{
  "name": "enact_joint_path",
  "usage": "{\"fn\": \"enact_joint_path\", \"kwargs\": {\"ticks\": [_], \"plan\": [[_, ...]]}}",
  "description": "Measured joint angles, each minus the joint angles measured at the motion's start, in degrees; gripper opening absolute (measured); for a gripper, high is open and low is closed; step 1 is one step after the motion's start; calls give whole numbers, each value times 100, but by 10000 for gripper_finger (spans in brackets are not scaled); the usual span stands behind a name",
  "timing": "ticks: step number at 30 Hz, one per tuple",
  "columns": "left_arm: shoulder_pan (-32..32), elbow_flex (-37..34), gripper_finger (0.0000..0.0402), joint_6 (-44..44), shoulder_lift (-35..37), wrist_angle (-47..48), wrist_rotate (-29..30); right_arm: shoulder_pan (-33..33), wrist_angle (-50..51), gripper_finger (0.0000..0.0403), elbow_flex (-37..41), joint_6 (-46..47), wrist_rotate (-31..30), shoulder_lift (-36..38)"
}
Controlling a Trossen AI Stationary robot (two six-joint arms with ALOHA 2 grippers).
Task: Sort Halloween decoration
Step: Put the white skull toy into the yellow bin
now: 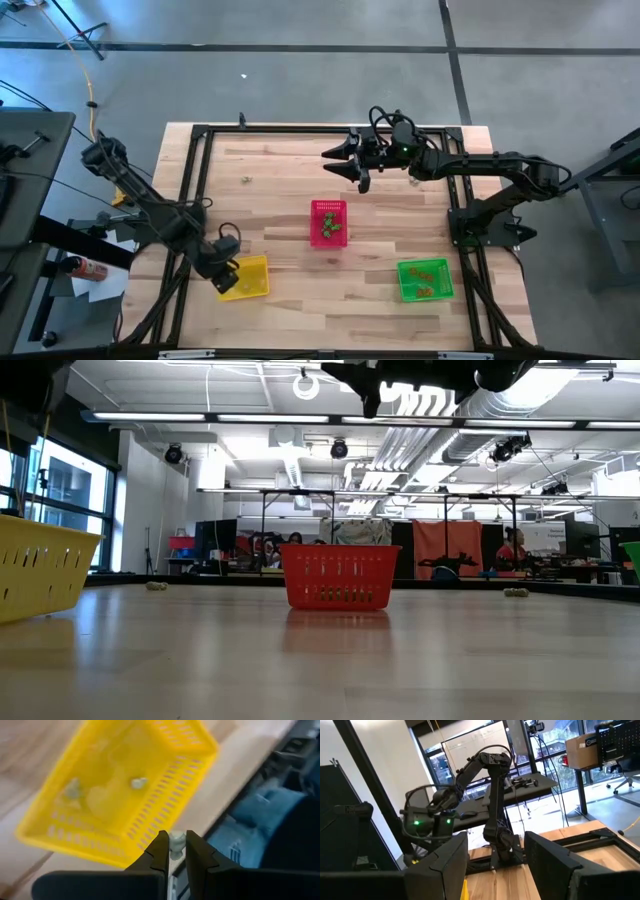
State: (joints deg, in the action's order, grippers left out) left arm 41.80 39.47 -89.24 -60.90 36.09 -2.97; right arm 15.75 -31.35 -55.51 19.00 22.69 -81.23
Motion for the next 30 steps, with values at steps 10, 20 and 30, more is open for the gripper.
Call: {"fn": "enact_joint_path", "kwargs": {"ticks": [10,20,30], "plan": [[-13,-350,19,-869,-14,53,200,0,50,191,0,0,-1,0],[-13,-416,19,-1065,-381,40,287,0,247,191,0,0,-72,0],[-13,-416,35,-965,-535,-24,176,2,293,191,0,0,-464,0]]}}
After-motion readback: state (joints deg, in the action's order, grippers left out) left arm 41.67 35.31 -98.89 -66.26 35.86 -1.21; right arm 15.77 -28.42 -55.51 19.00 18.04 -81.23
